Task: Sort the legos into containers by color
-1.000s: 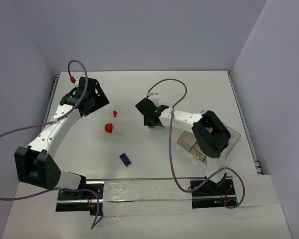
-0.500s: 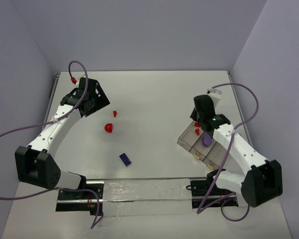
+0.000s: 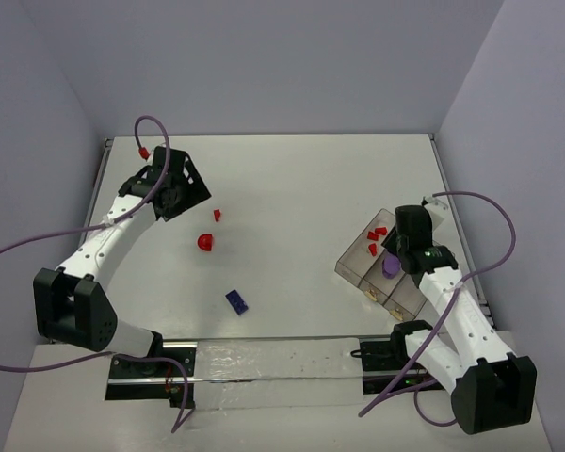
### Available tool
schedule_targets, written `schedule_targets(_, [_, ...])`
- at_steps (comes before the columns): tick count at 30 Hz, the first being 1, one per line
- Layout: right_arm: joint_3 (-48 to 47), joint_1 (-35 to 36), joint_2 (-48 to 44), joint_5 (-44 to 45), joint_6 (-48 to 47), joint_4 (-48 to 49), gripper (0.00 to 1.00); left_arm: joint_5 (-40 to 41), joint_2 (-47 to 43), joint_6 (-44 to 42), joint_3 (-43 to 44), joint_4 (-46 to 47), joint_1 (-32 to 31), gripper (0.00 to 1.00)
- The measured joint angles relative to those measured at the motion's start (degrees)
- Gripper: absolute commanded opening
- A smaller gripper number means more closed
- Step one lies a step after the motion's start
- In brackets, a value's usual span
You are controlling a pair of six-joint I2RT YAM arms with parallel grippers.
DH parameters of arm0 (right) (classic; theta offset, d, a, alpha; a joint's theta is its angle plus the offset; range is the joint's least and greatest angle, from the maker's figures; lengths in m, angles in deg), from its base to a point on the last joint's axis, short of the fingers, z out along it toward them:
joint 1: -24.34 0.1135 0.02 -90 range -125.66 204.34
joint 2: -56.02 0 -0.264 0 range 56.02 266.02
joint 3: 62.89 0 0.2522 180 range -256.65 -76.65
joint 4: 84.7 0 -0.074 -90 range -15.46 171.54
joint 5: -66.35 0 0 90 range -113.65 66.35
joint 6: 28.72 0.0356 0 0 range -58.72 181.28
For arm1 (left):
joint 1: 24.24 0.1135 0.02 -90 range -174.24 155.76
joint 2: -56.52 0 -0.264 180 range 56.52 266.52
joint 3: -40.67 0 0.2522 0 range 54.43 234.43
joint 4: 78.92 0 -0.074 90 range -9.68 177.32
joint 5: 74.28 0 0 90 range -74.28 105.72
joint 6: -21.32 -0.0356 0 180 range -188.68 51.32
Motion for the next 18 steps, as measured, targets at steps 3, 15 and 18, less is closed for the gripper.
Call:
schedule_targets(3, [1.8, 0.0, -1.2, -0.9, 0.8, -1.0, 0.35, 0.0, 0.3, 0.0, 0.0, 0.0, 0.0, 0.89])
schedule_targets(15, [2.3, 0.0, -3.3, -1.2, 2.6, -3.4, 0.46, -0.6, 2.3, -0.1, 0.0, 0.1, 0.2, 0.89])
schedule_targets(18, [2.3, 0.0, -3.9, -1.4, 3.2, -4.4, 0.61, -0.8, 2.9, -0.1, 0.0, 0.2, 0.2, 0.9])
